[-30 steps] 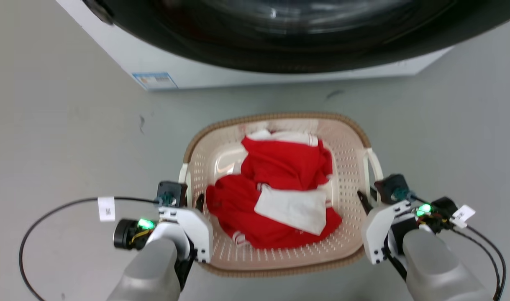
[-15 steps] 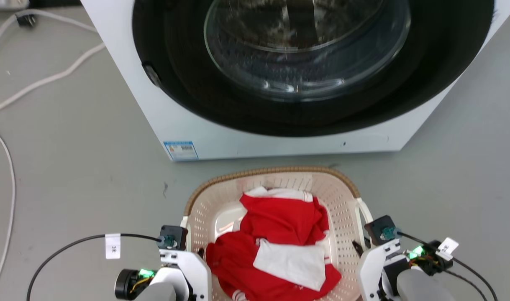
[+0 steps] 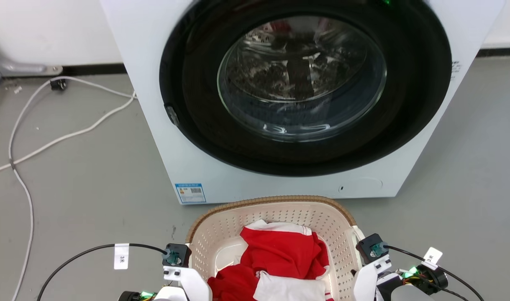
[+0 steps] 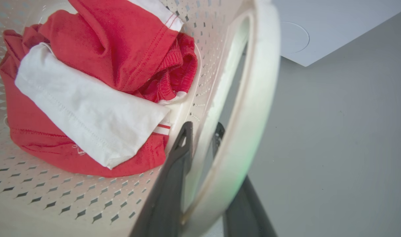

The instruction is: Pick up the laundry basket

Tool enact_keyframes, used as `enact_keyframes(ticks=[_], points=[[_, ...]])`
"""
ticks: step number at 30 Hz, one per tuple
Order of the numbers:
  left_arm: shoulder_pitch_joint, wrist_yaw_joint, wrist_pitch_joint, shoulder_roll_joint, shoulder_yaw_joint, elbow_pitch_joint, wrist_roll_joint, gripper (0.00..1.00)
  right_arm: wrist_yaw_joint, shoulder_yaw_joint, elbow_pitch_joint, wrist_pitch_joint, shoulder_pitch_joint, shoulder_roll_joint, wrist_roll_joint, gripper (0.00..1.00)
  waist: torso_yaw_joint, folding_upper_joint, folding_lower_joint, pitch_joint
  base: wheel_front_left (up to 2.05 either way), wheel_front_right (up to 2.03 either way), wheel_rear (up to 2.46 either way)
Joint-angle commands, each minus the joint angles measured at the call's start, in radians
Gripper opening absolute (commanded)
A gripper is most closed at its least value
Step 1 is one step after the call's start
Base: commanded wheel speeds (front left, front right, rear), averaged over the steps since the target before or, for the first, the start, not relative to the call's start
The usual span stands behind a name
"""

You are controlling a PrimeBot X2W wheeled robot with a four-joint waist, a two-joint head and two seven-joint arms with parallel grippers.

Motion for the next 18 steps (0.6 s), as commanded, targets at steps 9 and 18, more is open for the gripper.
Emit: enact_keyframes(ticks=[9,18], points=[[0.025,-0.012,0.051,0.001,-0.046,-0.001,-0.027,0.00,-0.001,0.059,-0.002,0.045,-0.002,-0.006,0.063,0.00,0.002,-0.0001,0.0003,-0.061,0.00,0.00,0.00],[0.033,-0.012,0.075,0.001,-0.076,-0.001,-0.064,0.00,-0.001,0.095,0.000,0.089,0.010,-0.007,0.112,0.00,0.002,-0.0001,0.0003,-0.082,0.00,0.00,0.00]])
